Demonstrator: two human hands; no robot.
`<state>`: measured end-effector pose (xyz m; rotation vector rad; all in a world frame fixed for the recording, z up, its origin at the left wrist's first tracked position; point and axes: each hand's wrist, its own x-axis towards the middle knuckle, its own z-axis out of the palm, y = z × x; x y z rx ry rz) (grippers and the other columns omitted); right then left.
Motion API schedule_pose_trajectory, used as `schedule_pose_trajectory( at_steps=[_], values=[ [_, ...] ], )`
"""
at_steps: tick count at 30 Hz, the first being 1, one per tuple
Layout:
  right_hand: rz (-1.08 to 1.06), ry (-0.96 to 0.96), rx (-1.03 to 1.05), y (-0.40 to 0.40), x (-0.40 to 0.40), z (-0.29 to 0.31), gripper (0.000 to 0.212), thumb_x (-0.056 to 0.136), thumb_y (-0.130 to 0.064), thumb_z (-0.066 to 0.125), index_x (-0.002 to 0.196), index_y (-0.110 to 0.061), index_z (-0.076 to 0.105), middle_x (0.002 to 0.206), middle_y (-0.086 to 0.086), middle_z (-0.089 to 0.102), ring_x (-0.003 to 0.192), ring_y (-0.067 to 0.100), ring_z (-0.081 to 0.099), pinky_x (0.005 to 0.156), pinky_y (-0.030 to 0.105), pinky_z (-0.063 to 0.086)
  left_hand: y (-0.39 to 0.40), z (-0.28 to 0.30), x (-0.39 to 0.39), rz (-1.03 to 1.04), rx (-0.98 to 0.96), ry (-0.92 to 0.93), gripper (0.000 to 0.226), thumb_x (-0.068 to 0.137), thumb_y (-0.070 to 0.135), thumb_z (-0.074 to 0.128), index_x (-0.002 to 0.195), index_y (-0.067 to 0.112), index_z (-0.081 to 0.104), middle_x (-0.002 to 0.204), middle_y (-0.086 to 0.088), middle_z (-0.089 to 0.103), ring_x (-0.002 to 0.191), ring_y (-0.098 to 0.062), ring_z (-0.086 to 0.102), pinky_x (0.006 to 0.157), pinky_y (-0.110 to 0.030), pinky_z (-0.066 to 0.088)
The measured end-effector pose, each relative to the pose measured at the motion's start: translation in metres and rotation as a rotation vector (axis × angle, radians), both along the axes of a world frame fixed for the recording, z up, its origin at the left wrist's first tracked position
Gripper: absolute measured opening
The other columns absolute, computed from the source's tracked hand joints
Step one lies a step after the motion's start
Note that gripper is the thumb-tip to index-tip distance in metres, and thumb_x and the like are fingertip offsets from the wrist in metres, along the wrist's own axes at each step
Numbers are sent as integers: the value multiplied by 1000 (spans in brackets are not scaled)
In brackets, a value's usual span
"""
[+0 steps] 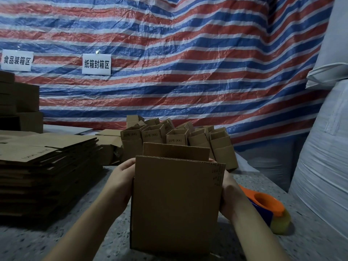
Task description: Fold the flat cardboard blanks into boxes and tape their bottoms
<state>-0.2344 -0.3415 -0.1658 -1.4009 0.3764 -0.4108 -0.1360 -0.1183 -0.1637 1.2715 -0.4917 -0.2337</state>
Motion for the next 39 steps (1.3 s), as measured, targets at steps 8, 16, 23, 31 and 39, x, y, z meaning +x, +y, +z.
schedule_pose_trajectory(
  at_steps=[8,16,23,31,39],
  values=[
    [-28,-16,25,3,-2,1,43,106,-29,43,72,-18,66,52,-1,65,40,9,60,37,21,46,17,1,5,-230,137,-238,119,49,100,48,130,13,60,125,-12,67,117,-30,63,100,-53,48],
    [11,-27,18,6,-4,3,35,107,-27,41,79,-16,59,50,-3,63,39,7,58,37,21,45,13,3,-3,-151,149,-221,97,44,80,76,118,19,60,104,1,75,98,-18,72,73,-27,59],
    [149,-185,59,2,-11,-8,43,101,-45,39,112,-15,68,91,7,77,81,19,75,64,33,58,-2,0,-3,-67,73,-52,64,52,51,77,107,19,66,90,-6,73,78,-22,73,65,-32,56],
    [225,-258,-34,7,-19,-5,50,81,-43,67,130,-36,57,117,10,73,107,30,71,77,34,59,-2,2,6,-72,34,49,62,60,27,77,116,31,50,114,-5,57,87,-27,67,48,-26,53],
    [258,-265,-53,1,-16,-4,92,75,-29,72,153,-48,26,136,11,57,110,30,70,84,40,60,6,20,17,-283,131,32,89,66,16,76,138,52,37,112,0,52,74,-28,74,52,-30,55]
  ],
)
